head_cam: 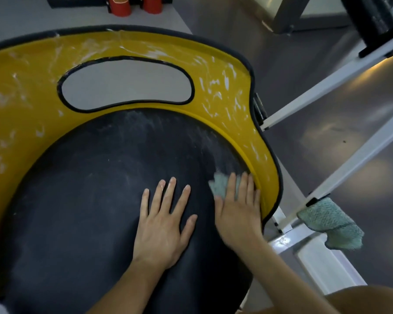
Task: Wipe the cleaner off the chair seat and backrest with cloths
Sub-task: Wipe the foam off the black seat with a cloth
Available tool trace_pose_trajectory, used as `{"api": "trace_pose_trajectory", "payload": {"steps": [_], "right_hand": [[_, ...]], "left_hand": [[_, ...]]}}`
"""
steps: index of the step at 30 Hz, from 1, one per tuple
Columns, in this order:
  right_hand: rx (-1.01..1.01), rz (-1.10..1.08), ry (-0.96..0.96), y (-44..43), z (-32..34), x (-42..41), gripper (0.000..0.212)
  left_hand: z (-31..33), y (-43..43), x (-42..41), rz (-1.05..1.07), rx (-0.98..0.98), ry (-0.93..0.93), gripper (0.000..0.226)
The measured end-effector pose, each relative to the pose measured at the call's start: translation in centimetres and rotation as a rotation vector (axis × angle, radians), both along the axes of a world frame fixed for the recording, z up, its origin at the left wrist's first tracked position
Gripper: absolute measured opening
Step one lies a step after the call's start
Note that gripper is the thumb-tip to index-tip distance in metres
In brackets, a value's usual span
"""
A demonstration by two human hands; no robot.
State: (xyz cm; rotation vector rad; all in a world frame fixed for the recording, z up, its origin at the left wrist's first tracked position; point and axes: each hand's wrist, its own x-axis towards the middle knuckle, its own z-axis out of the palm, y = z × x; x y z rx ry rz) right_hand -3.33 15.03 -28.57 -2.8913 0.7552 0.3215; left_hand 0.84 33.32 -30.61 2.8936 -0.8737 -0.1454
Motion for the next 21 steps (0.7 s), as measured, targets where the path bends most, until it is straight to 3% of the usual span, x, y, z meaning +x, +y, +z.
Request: {"api": "trace_pose_trajectory", "payload": {"steps": [7, 16, 21], "right_hand": [[0.053, 0.063, 0.028, -3.4, 0.3, 11.3, 0.068], [-0.048, 0.3, -0.058, 0.6, 0.0, -1.0, 0.068], [-0.052, 0.357, -0.051, -0.8, -0.2, 2.8, 0.068]], "left_hand": [[0.0, 0.0, 0.0, 0.009, 0.013, 0.007, 0.066], [0.1, 0.1, 0.0, -0.002, 0.003, 0.023, 0.066], [0.0, 0.1, 0.0, 0.004, -0.012, 0.014, 0.066]]}}
